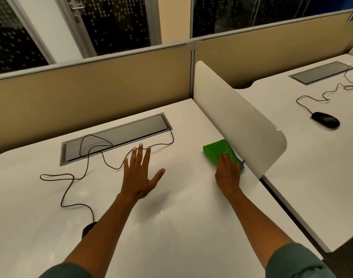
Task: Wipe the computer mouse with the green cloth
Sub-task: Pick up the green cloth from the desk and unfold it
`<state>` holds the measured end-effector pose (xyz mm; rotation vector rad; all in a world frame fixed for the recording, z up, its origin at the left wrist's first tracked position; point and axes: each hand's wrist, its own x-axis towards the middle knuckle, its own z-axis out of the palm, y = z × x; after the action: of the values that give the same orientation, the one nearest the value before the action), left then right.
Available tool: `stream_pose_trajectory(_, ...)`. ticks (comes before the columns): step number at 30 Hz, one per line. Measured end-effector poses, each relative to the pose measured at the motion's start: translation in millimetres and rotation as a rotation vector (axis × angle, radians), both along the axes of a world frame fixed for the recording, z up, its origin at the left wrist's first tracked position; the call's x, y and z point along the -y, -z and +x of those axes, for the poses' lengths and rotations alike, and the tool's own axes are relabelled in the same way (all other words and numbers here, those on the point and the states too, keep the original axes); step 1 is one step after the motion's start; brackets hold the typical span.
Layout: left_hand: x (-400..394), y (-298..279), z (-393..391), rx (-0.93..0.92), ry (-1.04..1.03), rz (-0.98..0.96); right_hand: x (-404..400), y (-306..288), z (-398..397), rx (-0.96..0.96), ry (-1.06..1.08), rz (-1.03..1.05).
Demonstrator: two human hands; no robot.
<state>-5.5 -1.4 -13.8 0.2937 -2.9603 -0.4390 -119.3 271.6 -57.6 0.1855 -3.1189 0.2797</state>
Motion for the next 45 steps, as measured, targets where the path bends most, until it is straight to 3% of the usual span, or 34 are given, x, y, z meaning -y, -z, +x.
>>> stream_pose_trajectory(6, 4.8, -22.8, 5.0, 0.048, 0.065, 0.116, 6.6, -37.9, 12.7, 0.014, -0.009, -0.372)
stream_pose_trajectory(10, 10.2, -48.1, 10.7, 0.064, 0.109, 0.177, 24.9, -70.0, 23.8, 0.027, -0.098, -0.435)
stream_pose_trajectory(18, 32.3, -91.7, 45.9, -0.075, 0.185, 0.266, 82.1, -135.6, 58.0, 0.37, -0.364, -0.732)
stream_pose_trajectory(22, 53.3, -103.9, 74.5, -0.212, 0.24, 0.233, 115.1, -155.1, 84.5, 0.463, -0.434, -0.84)
stream_pose_trajectory(25, 75.4, -107.6, 100.5, -0.179, 0.243, 0.211, 138.6, -164.5, 106.5, 0.51, -0.459, -0.952)
stream_pose_trajectory(28, 97.0, -109.4, 126.2, -0.094, 0.234, 0.212, 158.6, -170.7, 128.3, 0.645, -0.45, -1.075)
stream_pose_trajectory(38, 155.9, -126.4, 181.9, -0.157, 0.213, 0.342, 193.3, -156.9, 177.3, 1.081, -0.237, -1.207)
stream_pose_trajectory(45, 142.7, -149.4, 179.5, -0.16, 0.191, 0.444, 193.0, -137.7, 213.3, 1.262, -0.065, -1.41)
